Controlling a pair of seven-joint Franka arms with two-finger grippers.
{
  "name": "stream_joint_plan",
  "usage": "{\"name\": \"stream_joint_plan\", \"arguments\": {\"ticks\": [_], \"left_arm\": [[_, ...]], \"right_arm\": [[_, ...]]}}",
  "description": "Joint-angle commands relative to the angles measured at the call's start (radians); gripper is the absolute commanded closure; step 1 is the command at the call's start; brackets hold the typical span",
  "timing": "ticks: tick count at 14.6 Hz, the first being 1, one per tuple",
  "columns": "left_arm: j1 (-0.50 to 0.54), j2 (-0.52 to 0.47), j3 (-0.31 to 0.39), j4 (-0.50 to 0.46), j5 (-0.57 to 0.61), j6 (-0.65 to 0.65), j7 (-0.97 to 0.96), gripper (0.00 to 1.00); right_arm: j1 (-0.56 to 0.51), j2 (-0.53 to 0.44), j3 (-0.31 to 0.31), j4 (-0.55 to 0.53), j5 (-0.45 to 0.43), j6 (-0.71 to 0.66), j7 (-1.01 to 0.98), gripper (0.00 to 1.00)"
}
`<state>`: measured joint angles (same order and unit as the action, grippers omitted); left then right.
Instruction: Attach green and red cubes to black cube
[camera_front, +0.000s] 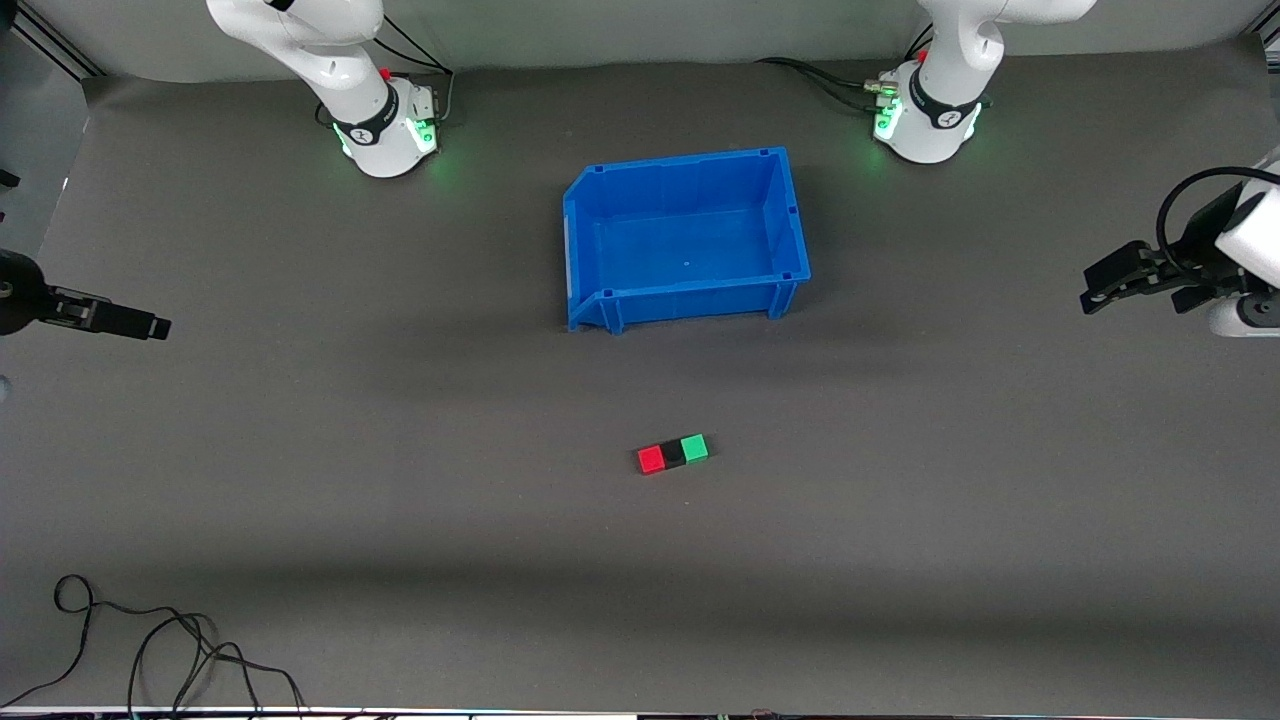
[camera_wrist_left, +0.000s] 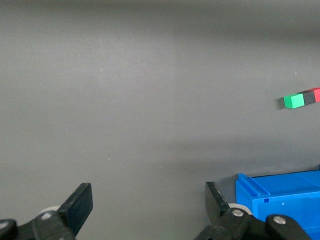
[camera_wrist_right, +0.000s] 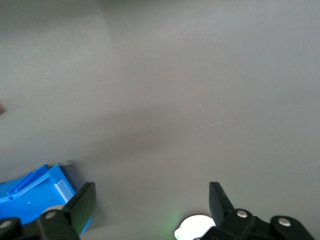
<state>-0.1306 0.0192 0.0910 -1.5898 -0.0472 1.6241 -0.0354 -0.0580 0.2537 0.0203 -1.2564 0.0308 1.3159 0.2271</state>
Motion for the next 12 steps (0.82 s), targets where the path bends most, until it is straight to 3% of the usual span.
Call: {"name": "stream_joint_plan", "arguments": {"ticks": [1,4,9,12], "left_arm": [[0.08,-0.015,-0.079,-0.007,0.016,-0.012,0.028,0.0],[0.124,-0.019,-0.12,-0.007,0.016,-0.018,0.06,0.0],[0.118,-0.024,-0.122,-0.006,0.03,-0.02,0.068,0.0],[0.115,-0.03,-0.125,-0.001,0.059,-0.052,0.091,0.0]], "right_arm": [[0.017,-0.063,-0.006,-0.083,-0.022,0.042,-0.029,0.0],[0.018,-0.074,-0.019,-0.093,-0.023,0.052,-0.112,0.0],[0.029,-0.227,-0.023,-0.32,-0.023,0.187,-0.124,0.0],[0.072,-0.261,-0.068,-0.374,-0.04,0.227,-0.15,0.0]]}}
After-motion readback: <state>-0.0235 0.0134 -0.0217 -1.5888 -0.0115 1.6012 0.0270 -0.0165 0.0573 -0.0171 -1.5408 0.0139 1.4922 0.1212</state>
